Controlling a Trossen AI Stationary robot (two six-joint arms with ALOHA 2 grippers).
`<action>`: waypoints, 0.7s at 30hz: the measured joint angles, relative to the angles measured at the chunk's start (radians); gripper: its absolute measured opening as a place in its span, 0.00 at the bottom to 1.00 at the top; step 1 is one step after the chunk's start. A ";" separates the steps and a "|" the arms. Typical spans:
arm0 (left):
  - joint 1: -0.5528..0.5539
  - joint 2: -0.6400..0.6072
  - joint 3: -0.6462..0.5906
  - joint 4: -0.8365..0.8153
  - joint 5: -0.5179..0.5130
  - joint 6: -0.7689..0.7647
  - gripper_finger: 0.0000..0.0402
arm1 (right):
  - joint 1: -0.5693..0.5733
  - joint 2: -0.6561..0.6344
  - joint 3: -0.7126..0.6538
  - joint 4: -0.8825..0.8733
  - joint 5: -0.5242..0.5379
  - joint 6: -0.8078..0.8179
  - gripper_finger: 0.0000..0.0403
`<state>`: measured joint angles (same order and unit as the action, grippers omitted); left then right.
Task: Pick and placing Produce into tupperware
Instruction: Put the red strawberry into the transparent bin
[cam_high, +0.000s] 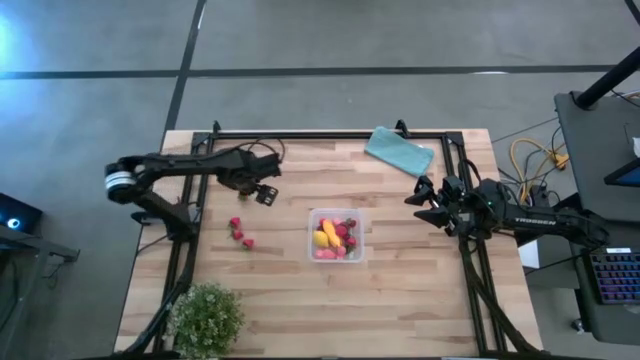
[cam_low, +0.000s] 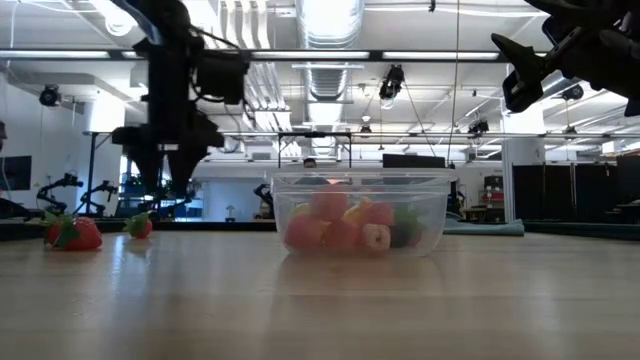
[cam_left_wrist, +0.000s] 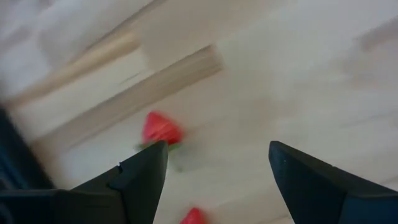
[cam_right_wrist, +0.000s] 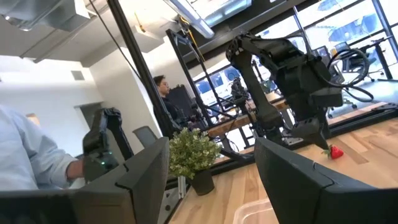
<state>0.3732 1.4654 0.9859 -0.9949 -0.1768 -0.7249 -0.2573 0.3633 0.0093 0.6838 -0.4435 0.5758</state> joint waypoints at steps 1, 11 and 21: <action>0.009 -0.022 -0.026 -0.001 -0.001 -0.019 0.66 | 0.000 0.000 0.000 0.000 0.000 0.000 0.57; 0.060 -0.132 -0.187 0.054 -0.053 -0.238 0.66 | 0.000 0.000 0.000 0.000 0.000 0.000 0.57; 0.060 -0.091 -0.190 0.108 -0.145 -0.317 0.66 | 0.000 0.000 0.000 0.000 0.000 0.000 0.57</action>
<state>0.4328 1.3748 0.7956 -0.8867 -0.3221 -1.0420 -0.2573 0.3630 0.0093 0.6838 -0.4437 0.5759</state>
